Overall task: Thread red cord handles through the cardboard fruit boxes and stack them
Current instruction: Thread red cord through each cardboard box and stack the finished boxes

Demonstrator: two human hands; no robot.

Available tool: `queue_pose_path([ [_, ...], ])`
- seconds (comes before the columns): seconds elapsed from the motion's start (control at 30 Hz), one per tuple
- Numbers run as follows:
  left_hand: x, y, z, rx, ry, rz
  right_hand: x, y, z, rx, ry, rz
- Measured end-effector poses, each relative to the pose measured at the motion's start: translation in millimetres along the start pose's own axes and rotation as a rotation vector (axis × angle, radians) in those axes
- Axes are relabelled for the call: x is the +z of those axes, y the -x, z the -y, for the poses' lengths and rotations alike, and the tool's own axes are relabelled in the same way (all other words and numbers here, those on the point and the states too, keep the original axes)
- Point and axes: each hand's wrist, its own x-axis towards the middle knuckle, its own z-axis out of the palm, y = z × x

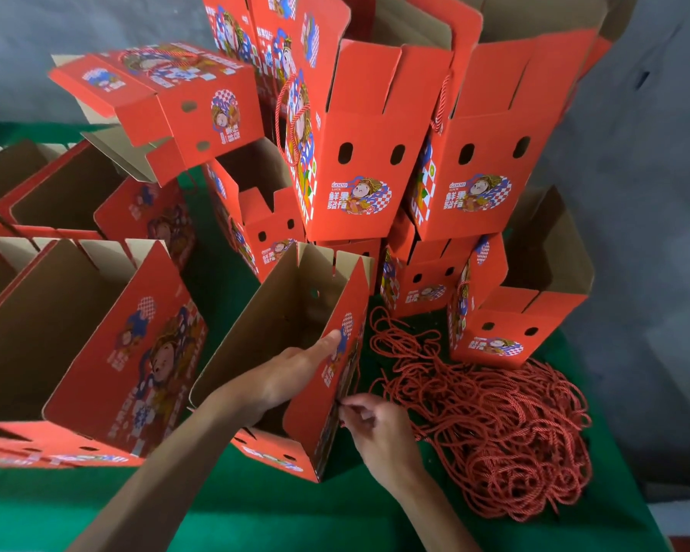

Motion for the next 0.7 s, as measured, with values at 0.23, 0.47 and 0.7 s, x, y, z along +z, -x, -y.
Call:
queue_pose_path([
  [0.23, 1, -1, -5, 0.023, 0.007, 0.006, -15, -14, 17, -0.258, 0.395, 0.034],
  [0.47, 13, 5, -13, 0.045, -0.018, -0.027, -17, -25, 13, -0.071, 0.072, 0.070],
  [0.7, 20, 2, -16, 0.056, 0.033, -0.051, -4, -14, 11, 0.173, -0.499, -0.073],
])
